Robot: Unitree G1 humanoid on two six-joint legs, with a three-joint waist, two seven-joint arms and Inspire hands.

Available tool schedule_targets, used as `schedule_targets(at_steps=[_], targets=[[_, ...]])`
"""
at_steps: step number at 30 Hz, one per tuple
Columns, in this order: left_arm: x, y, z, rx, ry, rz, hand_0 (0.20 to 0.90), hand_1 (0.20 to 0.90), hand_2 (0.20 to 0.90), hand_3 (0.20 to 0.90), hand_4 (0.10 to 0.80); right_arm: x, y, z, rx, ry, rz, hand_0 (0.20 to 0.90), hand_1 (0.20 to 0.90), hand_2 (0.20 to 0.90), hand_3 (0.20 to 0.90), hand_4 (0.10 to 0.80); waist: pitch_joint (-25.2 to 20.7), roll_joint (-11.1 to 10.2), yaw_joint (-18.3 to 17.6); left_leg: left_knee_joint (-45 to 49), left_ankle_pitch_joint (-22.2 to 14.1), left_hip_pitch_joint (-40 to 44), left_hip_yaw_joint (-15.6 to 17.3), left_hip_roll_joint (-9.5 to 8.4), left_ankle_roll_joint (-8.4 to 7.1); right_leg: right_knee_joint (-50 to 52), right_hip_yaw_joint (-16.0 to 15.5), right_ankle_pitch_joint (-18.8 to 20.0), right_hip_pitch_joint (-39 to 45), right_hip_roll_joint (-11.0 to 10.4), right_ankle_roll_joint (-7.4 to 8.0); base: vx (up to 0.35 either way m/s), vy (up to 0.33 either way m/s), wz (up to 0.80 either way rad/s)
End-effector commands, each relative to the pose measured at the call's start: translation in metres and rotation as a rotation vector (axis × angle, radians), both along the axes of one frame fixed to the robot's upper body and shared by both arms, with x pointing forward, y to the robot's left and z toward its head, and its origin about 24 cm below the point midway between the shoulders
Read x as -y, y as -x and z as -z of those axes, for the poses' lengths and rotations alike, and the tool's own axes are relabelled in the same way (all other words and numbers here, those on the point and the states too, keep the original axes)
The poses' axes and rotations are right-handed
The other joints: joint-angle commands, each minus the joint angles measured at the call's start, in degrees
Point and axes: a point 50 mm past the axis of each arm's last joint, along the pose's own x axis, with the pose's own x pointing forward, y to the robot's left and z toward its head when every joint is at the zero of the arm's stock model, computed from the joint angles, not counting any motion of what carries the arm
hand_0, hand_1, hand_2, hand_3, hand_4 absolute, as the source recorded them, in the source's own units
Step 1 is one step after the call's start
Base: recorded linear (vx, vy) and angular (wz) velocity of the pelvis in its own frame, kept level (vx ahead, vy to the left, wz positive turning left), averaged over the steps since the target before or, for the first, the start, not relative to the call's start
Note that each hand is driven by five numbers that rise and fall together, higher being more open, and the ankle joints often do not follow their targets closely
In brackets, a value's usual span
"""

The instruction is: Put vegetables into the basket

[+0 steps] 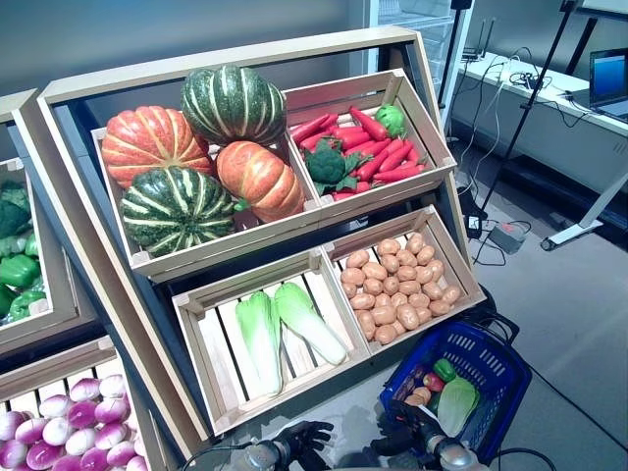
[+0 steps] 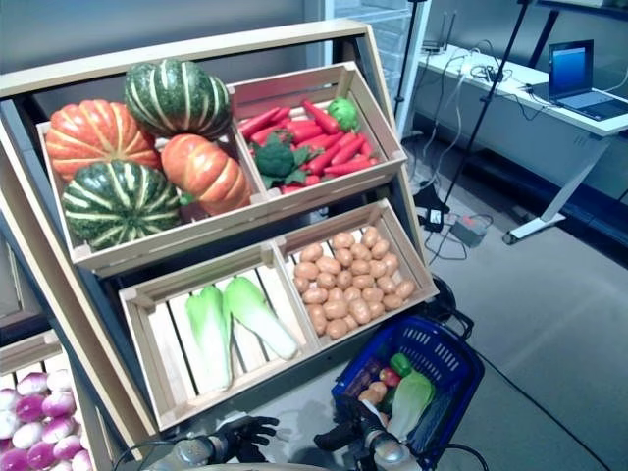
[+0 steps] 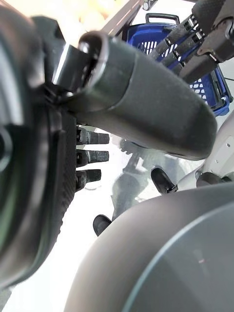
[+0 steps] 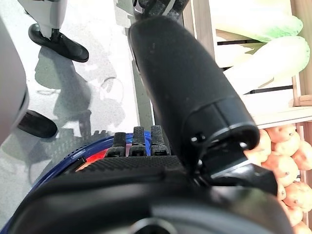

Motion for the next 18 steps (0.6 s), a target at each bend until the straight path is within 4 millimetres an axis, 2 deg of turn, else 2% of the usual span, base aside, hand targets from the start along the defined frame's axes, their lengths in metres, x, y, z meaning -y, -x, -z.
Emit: schedule_targets(at_steps=[1,8,12,13,14,15,17,18], targets=[[0.004,-0.038,-0.015,0.134,0.027,0.046,0.9,0.9,0.9,0.9,0.8,-0.016,-0.047,-0.019,0.165,-0.071,-0.016,0.9,0.9,0.9,0.9,0.8,3.2,-2.6,0.8,0.5,-7.2,3.1,2.4,-3.7,3.38,0.3,0.6,-4.2,3.8,-1.7,-0.72,0.0,0.0,0.0],[0.004,-0.04,-0.017,0.185,0.021,0.012,0.9,0.9,0.9,0.9,0.8,-0.021,-0.058,-0.034,0.314,-0.109,-0.041,0.9,0.9,0.9,0.9,0.8,3.7,-2.3,-0.1,0.5,-7.1,2.9,3.0,-3.44,3.21,0.3,1.8,-4.1,3.3,-1.5,-0.64,0.0,0.0,0.0],[0.001,-0.044,-0.02,0.252,-0.021,0.007,0.9,0.9,0.9,0.9,0.8,-0.026,-0.064,-0.043,0.373,-0.217,-0.074,0.9,0.9,0.9,0.9,0.8,4.0,-2.2,-0.2,0.5,-7.0,2.3,2.8,-3.45,3.2,0.3,1.8,-4.1,2.8,-1.5,-0.64,0.0,0.0,0.0],[0.001,-0.048,-0.023,0.31,-0.028,0.013,0.9,0.9,0.9,0.9,0.8,-0.026,-0.066,-0.046,0.391,-0.23,-0.071,0.9,0.9,0.9,0.9,0.8,4.1,-2.3,-0.2,0.5,-7.0,2.2,2.6,-3.46,3.2,0.3,1.7,-4.1,2.7,-1.5,-0.68,0.0,0.0,0.0],[0.003,-0.06,-0.036,0.472,-0.028,0.012,0.9,0.9,0.9,0.9,0.8,-0.025,-0.071,-0.051,0.439,-0.241,-0.059,0.9,0.9,0.9,0.9,0.8,4.3,-2.4,0.0,0.5,-6.9,2.0,2.4,-3.52,3.11,0.3,1.5,-4.1,2.8,-1.5,-0.69,-0.013,-0.002,0.03],[0.003,-0.06,-0.037,0.483,-0.027,0.011,0.9,0.9,0.9,0.9,0.8,-0.025,-0.071,-0.052,0.439,-0.242,-0.058,0.9,0.9,0.9,0.9,0.8,4.3,-2.4,0.0,0.5,-6.9,2.1,2.4,-3.53,3.1,0.3,1.5,-4.1,2.8,-1.5,-0.69,-0.012,-0.003,0.05],[0.006,-0.083,-0.062,0.671,0.002,-0.03,0.9,0.9,0.9,0.9,0.8,-0.023,-0.08,-0.062,0.5,-0.264,-0.01,0.9,0.9,0.9,0.9,0.8,4.9,-2.5,0.4,0.5,-7.1,2.0,1.9,-3.62,3.02,0.3,1.2,-4.3,3.0,-1.5,-0.82,-0.014,-0.006,0.04],[0.005,-0.09,-0.069,0.701,0.02,-0.037,0.9,0.9,0.9,0.9,0.8,-0.022,-0.082,-0.066,0.508,-0.28,0.003,0.9,0.9,0.9,0.9,0.8,5.1,-2.6,0.5,0.5,-7.1,2.0,1.7,-3.66,3.02,0.3,1.2,-4.2,3.0,-1.4,-0.87,-0.028,-0.01,0.07]])
